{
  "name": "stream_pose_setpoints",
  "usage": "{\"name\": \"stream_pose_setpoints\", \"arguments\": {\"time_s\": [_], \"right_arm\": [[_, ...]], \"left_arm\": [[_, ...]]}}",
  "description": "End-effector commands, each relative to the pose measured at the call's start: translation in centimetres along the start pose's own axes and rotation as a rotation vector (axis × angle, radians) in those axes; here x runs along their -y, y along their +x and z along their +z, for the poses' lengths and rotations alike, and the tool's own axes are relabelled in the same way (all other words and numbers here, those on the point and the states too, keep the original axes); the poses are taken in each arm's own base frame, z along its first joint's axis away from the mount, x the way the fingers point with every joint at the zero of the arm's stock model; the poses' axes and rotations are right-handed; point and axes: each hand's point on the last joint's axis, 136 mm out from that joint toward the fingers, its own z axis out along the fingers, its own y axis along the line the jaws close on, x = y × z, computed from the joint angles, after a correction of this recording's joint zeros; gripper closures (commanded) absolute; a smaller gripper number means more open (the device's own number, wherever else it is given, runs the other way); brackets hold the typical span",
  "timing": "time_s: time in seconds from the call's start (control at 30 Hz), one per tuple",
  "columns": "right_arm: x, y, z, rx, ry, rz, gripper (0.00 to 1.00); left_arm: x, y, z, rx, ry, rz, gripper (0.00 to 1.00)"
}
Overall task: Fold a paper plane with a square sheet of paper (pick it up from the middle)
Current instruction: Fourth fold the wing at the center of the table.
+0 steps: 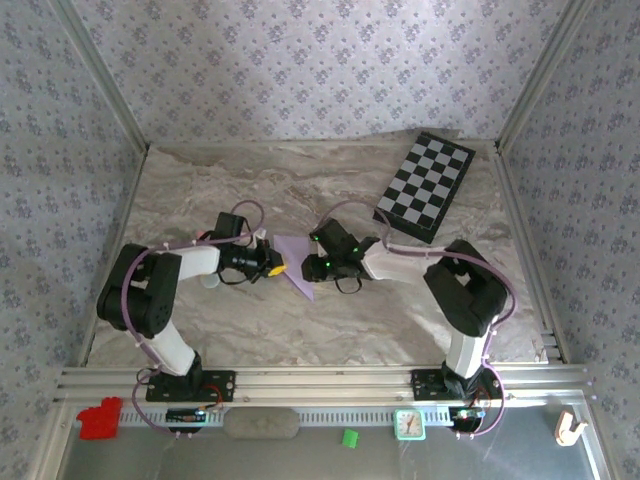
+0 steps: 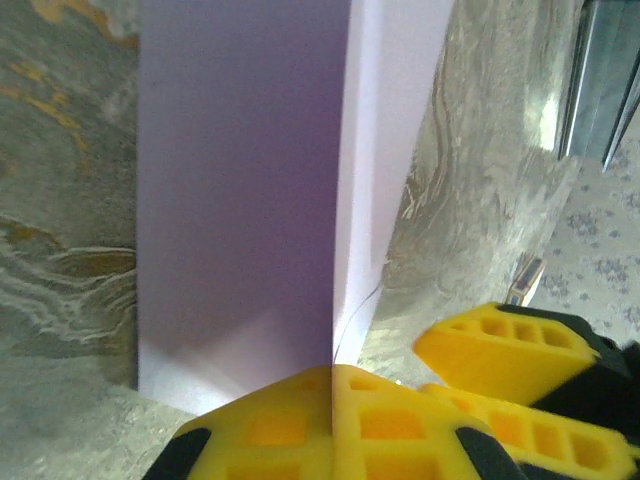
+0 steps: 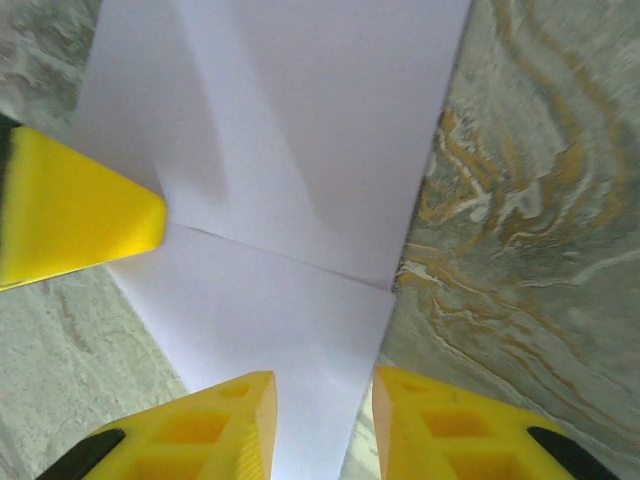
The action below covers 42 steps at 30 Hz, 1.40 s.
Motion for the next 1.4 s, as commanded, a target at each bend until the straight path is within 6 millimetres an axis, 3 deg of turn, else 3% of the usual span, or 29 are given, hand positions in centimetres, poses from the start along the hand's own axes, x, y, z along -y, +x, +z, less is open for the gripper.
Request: {"name": "stream_pose_setpoints", "arguments": {"time_s": [0.0, 0.23, 0.5, 0.73, 1.17, 1.37], "right_arm": [[0.7, -1.5, -2.3, 0.112, 0.063, -0.085, 0.65], [0.4, -0.5, -3.7, 0.217, 0.172, -0.263, 0.55], [-2.2, 1.3, -1.0, 0.166, 0.167, -0.414, 0.55], [-3.0, 1.8, 0.8, 0.126, 0.14, -0.441, 0.58], [-2.3, 1.6, 2.4, 0.09, 0.163, -0.458, 0.55], [-1.9, 1.6, 2.8, 0.074, 0.16, -0.466, 0.61]], "left_arm": [[0.3, -0.4, -1.0, 0.071, -0.039, -0.025, 0.97], [0.9, -0.4, -1.1, 0.154, -0.158, -0.077, 0.97], [0.3, -0.2, -0.8, 0.18, -0.213, -0.143, 0.97], [0.3, 0.1, -0.7, 0.161, -0.211, -0.168, 0.96], [0.9, 0.2, -0.5, 0.133, -0.192, -0.185, 0.96], [1.2, 0.3, -0.6, 0.128, -0.183, -0.188, 0.96]]}}
